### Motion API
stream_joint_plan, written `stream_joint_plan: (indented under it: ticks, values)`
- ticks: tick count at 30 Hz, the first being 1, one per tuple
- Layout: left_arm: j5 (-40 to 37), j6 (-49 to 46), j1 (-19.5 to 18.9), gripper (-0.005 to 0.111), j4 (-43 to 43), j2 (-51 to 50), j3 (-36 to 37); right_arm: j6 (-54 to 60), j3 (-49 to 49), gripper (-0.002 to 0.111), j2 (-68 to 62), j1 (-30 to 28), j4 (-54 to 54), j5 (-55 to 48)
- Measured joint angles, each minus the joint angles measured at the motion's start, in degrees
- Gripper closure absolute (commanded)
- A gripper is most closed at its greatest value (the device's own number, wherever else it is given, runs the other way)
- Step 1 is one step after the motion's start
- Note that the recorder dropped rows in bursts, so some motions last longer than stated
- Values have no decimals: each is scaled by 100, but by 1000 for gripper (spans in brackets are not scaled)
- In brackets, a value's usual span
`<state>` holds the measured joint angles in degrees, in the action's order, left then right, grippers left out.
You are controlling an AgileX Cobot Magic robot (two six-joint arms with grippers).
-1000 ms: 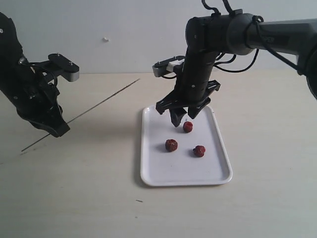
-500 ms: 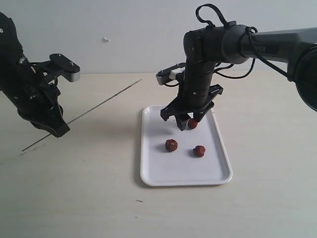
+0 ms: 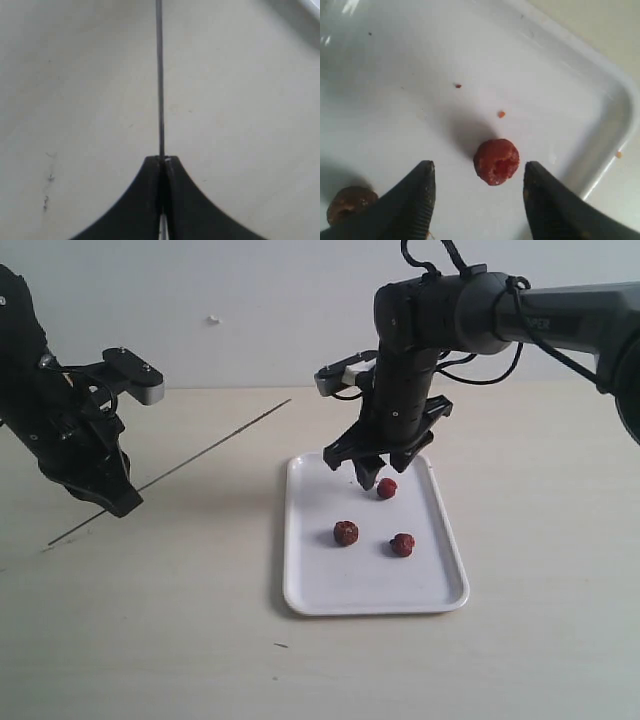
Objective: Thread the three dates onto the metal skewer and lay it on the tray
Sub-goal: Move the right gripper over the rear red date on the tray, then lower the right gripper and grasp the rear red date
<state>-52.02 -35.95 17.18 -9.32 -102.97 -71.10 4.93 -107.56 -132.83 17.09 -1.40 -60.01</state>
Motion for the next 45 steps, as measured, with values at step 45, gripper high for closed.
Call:
stream_joint_plan:
  ticks: [45]
  values:
    - [72,-134,0,107,-167,0,0,568,-11,63,-459,-403,812,289]
